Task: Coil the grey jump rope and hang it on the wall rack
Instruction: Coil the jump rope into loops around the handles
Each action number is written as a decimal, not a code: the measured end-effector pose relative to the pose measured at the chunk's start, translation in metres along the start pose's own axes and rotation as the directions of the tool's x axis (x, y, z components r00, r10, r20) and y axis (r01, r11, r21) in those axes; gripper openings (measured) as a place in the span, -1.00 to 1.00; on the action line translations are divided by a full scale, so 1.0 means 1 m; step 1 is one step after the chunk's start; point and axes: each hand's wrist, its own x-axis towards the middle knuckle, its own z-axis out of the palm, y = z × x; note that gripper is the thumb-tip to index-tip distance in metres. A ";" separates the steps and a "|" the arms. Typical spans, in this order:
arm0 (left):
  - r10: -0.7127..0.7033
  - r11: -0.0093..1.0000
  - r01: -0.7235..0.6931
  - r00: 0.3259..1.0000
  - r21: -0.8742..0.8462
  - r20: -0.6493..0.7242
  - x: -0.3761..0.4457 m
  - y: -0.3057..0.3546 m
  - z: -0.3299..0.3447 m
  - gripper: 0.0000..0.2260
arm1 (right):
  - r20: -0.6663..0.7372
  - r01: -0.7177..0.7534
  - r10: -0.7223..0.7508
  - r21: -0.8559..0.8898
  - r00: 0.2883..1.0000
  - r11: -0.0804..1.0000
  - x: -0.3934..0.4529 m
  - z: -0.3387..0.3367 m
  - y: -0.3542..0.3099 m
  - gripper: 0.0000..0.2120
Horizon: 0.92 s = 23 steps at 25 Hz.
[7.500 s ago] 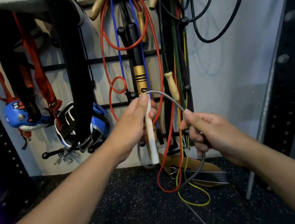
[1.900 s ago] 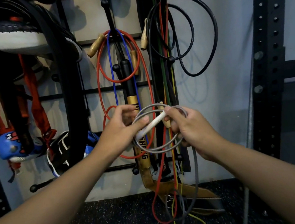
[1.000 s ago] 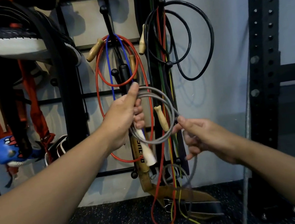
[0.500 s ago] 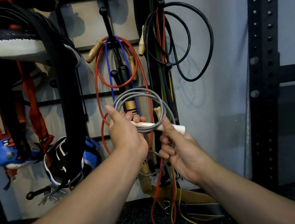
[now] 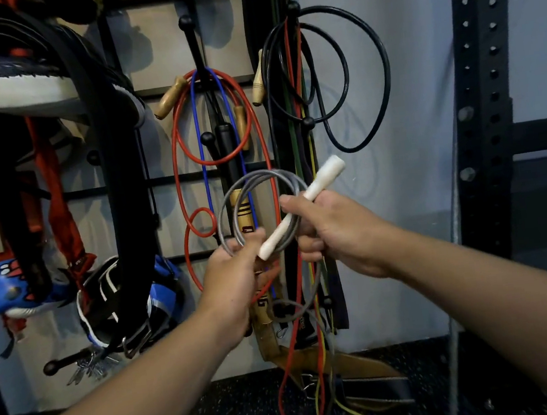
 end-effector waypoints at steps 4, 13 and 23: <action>0.507 0.483 -0.552 0.809 0.680 0.297 0.007 0.039 -0.008 -0.04 | 0.201 -0.042 0.115 -0.338 0.973 0.940 0.001 -0.012 -0.020 -0.70; -0.020 -0.763 -0.593 0.420 0.257 0.907 0.008 0.095 0.031 -0.57 | 0.204 -0.030 0.183 -0.588 0.962 0.808 -0.001 -0.025 -0.026 -0.81; 0.011 -0.386 -0.662 0.693 0.642 0.721 0.017 0.078 0.009 -0.84 | 0.149 0.105 0.032 -0.817 0.988 0.567 -0.005 -0.044 -0.010 -0.90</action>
